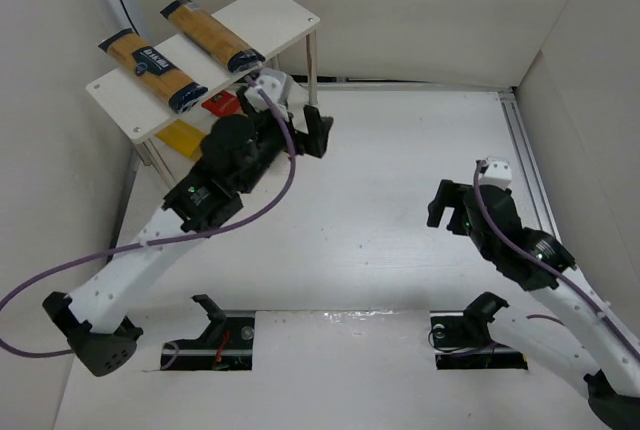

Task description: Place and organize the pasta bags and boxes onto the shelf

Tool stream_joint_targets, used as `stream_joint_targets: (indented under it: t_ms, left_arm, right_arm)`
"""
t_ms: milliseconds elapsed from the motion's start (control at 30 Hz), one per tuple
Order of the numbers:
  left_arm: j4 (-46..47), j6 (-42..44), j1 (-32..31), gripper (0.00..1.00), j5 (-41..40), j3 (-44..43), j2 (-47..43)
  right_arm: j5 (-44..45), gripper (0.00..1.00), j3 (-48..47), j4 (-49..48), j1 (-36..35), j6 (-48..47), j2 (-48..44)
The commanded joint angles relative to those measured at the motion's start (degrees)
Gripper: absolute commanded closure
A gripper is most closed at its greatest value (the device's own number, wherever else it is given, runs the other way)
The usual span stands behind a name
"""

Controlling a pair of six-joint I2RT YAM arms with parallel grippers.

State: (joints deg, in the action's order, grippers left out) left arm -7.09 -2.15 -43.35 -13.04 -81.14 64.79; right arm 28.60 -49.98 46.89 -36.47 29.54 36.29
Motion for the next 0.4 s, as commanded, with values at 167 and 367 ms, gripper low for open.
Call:
stream_joint_targets:
  t_ms: [167,367]
  left_arm:
    - [9.1,-17.3,-1.5,0.0,-0.8,24.7,-3.0]
    - [8.1,-18.4,-1.5,0.0,-3.7,26.7,-3.7]
  right_arm:
    - [3.7,0.0,0.2,-7.9,-0.4,-1.1,4.0]
    - [3.2,0.0,3.1,-11.1,-0.4,-2.8,1.9]
